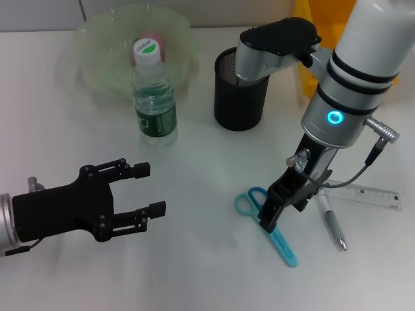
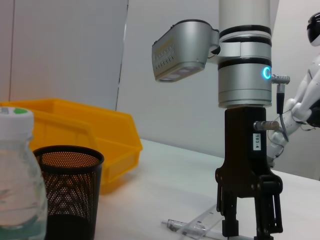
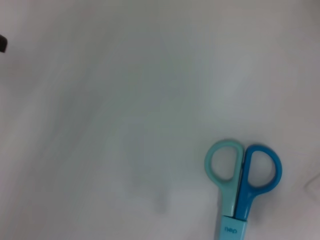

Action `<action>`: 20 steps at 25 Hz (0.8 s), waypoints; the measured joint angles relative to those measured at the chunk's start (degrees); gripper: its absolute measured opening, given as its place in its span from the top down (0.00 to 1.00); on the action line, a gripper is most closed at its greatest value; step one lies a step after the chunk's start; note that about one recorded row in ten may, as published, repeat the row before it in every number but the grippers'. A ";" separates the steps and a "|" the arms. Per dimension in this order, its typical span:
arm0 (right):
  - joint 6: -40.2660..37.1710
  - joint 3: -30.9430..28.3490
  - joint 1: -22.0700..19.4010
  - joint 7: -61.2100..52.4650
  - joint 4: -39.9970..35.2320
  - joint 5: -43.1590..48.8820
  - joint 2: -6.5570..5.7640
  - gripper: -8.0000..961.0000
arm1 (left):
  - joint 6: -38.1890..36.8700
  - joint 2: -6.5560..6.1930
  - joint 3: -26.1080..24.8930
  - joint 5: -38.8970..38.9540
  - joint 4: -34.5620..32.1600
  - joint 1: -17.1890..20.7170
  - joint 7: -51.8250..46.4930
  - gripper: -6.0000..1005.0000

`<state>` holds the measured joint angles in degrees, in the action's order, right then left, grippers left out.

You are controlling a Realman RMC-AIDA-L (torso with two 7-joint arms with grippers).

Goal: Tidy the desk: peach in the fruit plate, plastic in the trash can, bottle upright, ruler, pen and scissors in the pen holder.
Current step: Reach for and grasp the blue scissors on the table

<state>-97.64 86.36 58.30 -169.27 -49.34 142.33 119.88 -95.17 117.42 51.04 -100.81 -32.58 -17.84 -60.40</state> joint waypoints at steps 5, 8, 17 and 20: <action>0.35 0.47 -0.04 -0.07 0.12 -0.07 0.00 0.22 | -0.06 0.00 -0.19 0.05 -0.02 0.31 0.10 0.25; 1.23 1.70 0.00 -0.09 0.23 -0.40 0.00 0.22 | 0.18 0.00 -0.17 0.04 0.08 0.36 0.11 0.25; 4.58 5.11 -1.65 -0.01 0.44 -1.49 0.00 0.22 | 0.51 0.08 -0.20 -0.04 0.37 0.35 0.11 0.25; 5.50 5.16 -2.83 0.32 0.11 -1.88 0.00 0.22 | 0.59 0.08 -0.25 -0.03 0.38 0.35 0.11 0.25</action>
<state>-92.14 91.52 55.47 -168.96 -49.23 140.46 119.88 -94.58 117.50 50.80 -100.84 -32.21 -17.49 -60.29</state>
